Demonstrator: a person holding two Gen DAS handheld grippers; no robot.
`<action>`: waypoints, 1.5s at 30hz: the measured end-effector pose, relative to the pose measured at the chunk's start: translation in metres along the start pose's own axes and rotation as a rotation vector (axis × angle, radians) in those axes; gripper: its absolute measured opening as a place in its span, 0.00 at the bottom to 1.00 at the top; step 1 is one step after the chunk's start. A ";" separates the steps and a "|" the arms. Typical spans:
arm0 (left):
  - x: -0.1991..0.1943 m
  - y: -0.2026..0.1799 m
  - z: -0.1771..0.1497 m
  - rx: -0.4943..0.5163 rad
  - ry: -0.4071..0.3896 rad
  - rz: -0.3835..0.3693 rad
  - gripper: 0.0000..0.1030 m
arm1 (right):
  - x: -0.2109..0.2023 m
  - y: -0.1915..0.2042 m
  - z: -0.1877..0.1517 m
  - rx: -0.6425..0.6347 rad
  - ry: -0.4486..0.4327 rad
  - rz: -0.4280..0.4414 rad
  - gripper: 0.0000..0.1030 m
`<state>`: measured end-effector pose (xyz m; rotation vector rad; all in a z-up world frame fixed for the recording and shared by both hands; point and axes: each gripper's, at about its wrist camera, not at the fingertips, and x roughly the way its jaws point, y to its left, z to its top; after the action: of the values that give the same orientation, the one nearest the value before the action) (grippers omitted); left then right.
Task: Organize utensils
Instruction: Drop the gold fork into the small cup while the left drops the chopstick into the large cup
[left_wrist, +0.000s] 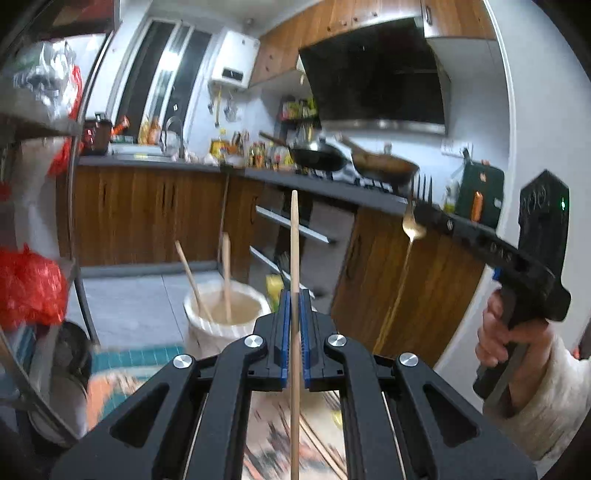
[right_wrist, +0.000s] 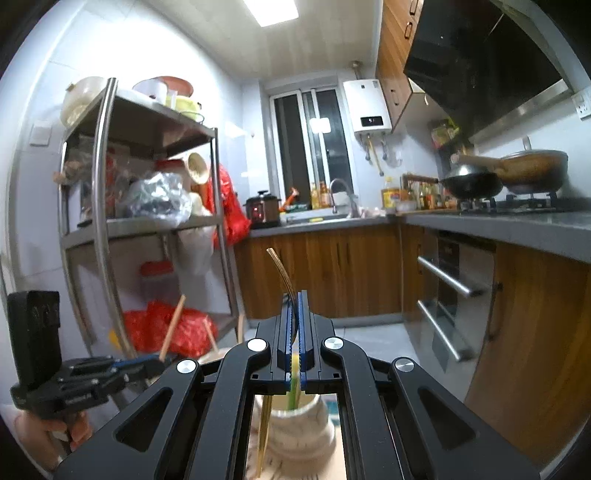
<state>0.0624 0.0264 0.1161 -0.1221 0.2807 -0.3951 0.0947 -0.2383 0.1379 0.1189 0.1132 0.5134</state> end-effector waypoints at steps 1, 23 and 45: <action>0.003 0.002 0.005 -0.003 -0.014 0.005 0.05 | 0.005 -0.002 0.003 0.009 -0.003 -0.002 0.04; 0.089 0.034 0.024 0.016 -0.152 0.224 0.05 | 0.083 -0.027 -0.013 0.059 -0.062 -0.139 0.04; 0.104 0.037 -0.019 0.035 0.018 0.197 0.05 | 0.132 -0.029 -0.051 0.054 0.186 -0.066 0.04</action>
<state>0.1624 0.0179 0.0658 -0.0557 0.3007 -0.2058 0.2162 -0.1940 0.0729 0.1193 0.3117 0.4549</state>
